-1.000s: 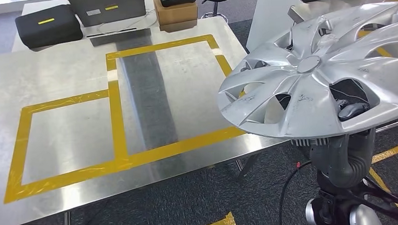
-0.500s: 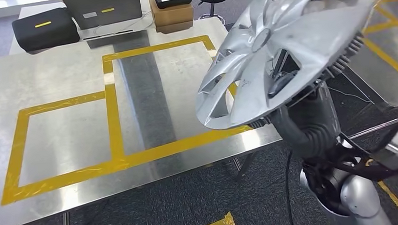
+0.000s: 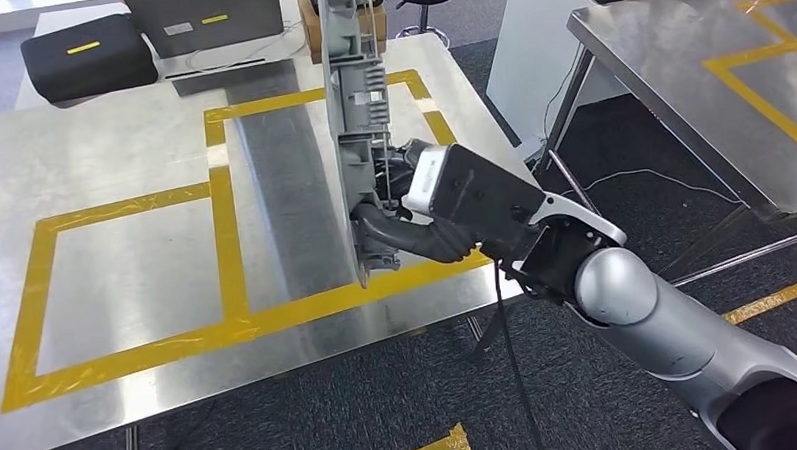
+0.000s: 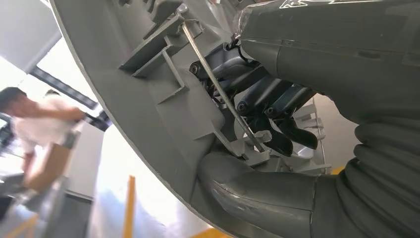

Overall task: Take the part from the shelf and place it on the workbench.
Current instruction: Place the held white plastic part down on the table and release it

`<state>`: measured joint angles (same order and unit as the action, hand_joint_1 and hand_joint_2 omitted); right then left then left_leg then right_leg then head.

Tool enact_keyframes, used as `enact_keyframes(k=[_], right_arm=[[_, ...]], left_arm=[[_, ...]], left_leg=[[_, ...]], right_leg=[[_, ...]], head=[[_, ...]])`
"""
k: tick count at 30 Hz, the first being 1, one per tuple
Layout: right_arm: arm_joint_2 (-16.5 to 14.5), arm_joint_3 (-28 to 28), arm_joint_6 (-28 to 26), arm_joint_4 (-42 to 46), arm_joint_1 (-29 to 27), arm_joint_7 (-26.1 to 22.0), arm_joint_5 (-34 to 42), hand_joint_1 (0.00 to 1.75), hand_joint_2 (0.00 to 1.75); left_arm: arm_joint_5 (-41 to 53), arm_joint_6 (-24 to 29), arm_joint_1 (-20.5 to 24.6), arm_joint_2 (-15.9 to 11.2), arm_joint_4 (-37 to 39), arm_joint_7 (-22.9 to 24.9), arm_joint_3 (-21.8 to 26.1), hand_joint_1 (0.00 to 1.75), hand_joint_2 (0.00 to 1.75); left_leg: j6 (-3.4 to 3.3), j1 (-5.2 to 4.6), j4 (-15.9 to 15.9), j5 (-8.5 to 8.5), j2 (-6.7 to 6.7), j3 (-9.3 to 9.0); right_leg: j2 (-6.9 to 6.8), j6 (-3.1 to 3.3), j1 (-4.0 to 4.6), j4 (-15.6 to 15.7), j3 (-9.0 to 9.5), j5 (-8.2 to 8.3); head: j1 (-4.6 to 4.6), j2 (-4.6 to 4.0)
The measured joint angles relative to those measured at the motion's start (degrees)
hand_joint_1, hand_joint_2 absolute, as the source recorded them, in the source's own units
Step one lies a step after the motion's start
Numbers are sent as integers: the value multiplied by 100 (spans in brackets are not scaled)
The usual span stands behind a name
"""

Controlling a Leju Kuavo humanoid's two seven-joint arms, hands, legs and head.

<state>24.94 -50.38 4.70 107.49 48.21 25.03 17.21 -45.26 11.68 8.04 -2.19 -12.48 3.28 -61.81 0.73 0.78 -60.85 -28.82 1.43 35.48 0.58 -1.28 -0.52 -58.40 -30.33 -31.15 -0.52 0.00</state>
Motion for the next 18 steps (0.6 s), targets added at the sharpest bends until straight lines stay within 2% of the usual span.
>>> enact_keyframes(k=[8,18], right_arm=[[-29,-825,32,-837,379,90,46,175,175],[-33,-1299,15,-1347,479,97,93,175,175]], left_arm=[[46,-16,62,5,0,51,-17,0,175],[55,-18,68,15,0,73,-45,0,175]], left_leg=[[0,1,0,0,-56,1],[0,2,0,4,-107,8]], right_leg=[[-20,0,-1,4,0,0],[-42,-2,-1,5,2,-2]], head=[[2,0],[-2,0]])
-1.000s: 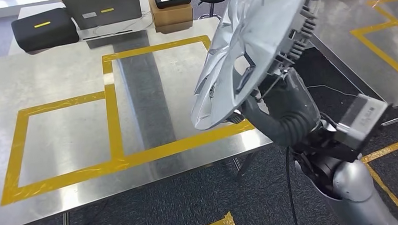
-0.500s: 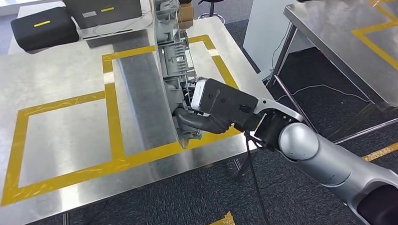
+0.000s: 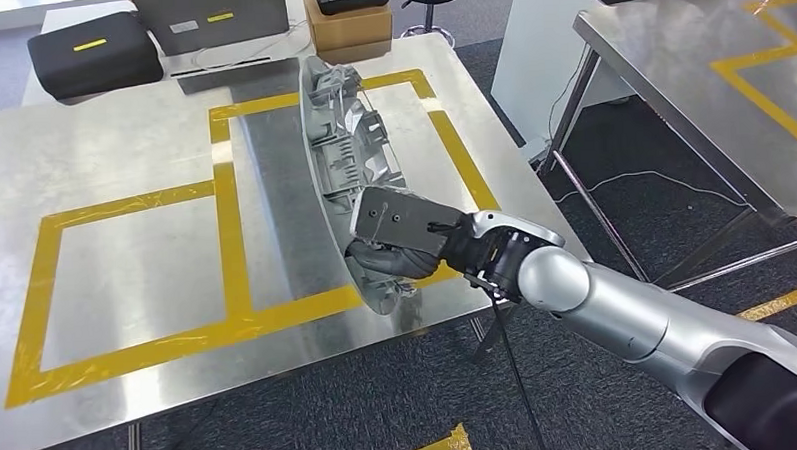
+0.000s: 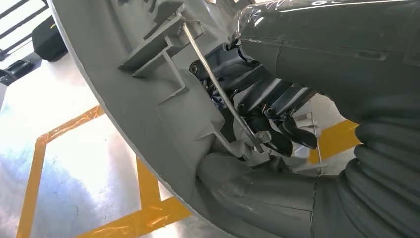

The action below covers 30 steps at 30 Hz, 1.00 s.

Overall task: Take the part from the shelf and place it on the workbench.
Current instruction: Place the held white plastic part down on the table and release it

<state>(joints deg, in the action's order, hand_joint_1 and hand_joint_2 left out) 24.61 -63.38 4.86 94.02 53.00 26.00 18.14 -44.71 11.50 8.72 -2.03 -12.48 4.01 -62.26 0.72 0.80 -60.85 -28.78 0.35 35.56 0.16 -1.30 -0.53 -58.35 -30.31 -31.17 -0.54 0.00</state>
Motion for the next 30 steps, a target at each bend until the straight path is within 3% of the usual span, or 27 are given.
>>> enact_keyframes(k=[9,30], right_arm=[[-81,-222,2,-287,150,7,-137,175,175],[-1105,-519,156,-1703,918,39,-683,175,175]], left_arm=[[49,-18,0,17,0,50,-56,0,175],[177,-191,1,114,0,65,-101,0,175]], left_leg=[[-7,1,0,7,-23,-1],[-11,1,0,14,25,-3]], right_leg=[[-14,-2,0,1,10,-1],[-3,-8,1,-1,5,4]], head=[[1,0],[-1,0]])
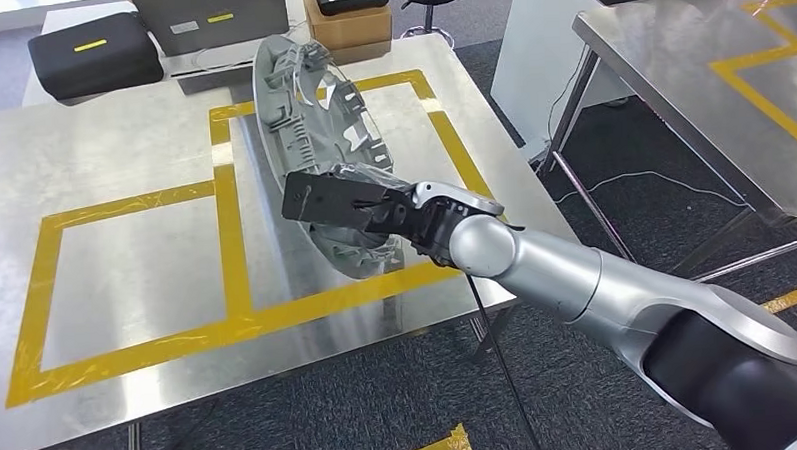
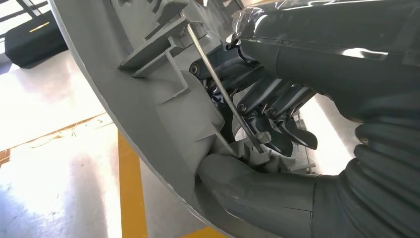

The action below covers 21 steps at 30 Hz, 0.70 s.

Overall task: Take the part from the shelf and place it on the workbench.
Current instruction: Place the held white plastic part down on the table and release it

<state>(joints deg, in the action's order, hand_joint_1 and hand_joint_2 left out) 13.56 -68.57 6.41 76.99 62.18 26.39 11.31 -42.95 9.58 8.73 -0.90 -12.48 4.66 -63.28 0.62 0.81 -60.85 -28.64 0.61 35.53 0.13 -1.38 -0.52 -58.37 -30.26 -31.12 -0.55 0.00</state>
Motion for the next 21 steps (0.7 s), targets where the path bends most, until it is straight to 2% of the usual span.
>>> enact_keyframes(k=[5,9,13,17,21], right_arm=[[-120,-3,-1,-180,44,-1,-121,175,175],[-290,-9,0,-382,300,0,-205,175,175],[-445,-5,15,-540,597,13,-245,0,0],[-513,-2,35,-653,770,46,-257,0,0],[-531,-2,40,-710,814,57,-252,0,0]], left_arm=[[0,-10,-1,0,0,3,0,0,175],[17,-15,-1,13,0,41,0,0,175],[63,-13,0,38,0,27,-1,0,175],[113,26,3,54,0,5,-13,0,0],[63,7,11,59,2,61,-21,0,0]], left_leg=[[0,-1,0,0,-5,2],[0,-1,0,0,-5,2],[0,0,0,0,-8,1],[0,1,0,0,-23,1],[0,1,0,0,-44,1]], right_leg=[[0,0,0,0,0,0],[0,0,0,0,-1,0],[0,0,0,0,-1,0],[0,0,0,0,-1,0],[-7,0,0,1,2,0]], head=[[-5,0],[-4,0],[-2,0],[-2,0],[-2,0]])
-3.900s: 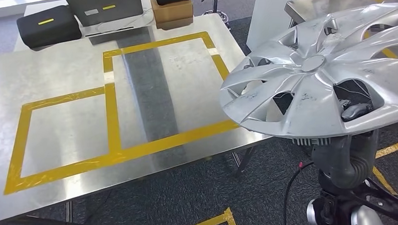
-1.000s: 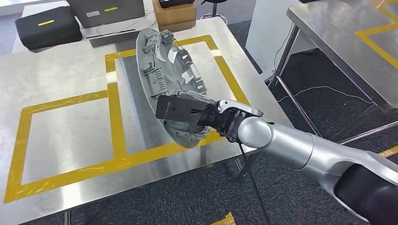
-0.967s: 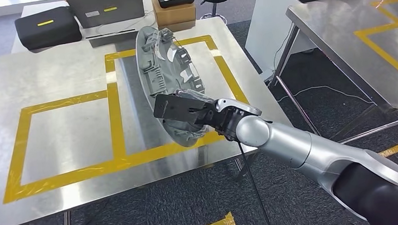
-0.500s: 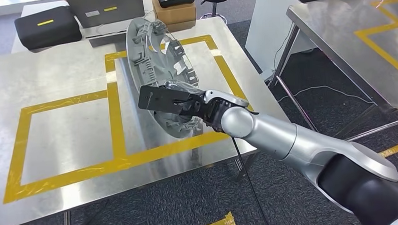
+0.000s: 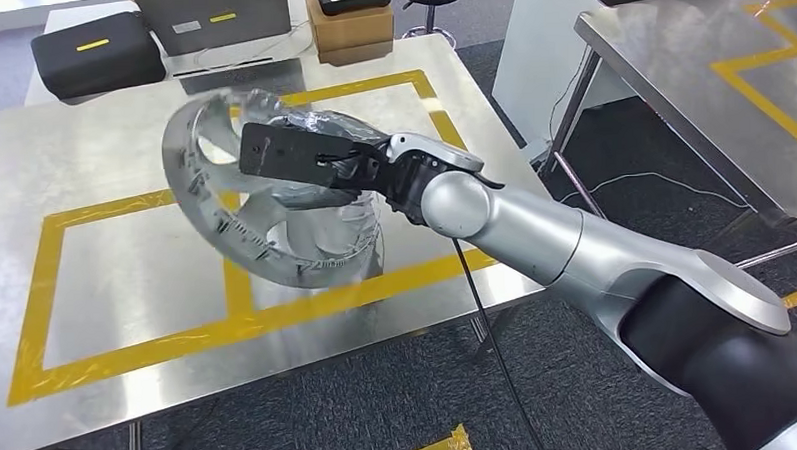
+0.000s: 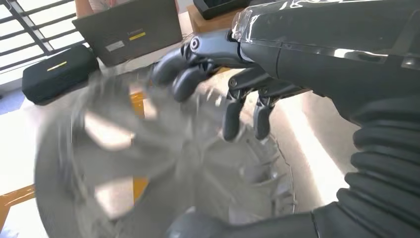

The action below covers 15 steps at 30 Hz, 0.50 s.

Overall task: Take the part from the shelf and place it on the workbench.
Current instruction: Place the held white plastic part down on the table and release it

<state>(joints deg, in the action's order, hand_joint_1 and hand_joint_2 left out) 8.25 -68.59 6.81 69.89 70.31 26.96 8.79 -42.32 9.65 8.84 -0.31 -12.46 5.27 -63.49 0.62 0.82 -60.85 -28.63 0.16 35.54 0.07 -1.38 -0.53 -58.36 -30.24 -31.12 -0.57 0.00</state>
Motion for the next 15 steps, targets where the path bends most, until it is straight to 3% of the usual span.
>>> enact_keyframes(k=[15], right_arm=[[3,4,-20,-141,13,-19,46,0,0]], left_arm=[[-51,-178,1,-13,1,37,-7,0,0]], left_leg=[[1,0,0,3,-18,-2]], right_leg=[[-7,0,0,0,5,0]], head=[[-2,0]])
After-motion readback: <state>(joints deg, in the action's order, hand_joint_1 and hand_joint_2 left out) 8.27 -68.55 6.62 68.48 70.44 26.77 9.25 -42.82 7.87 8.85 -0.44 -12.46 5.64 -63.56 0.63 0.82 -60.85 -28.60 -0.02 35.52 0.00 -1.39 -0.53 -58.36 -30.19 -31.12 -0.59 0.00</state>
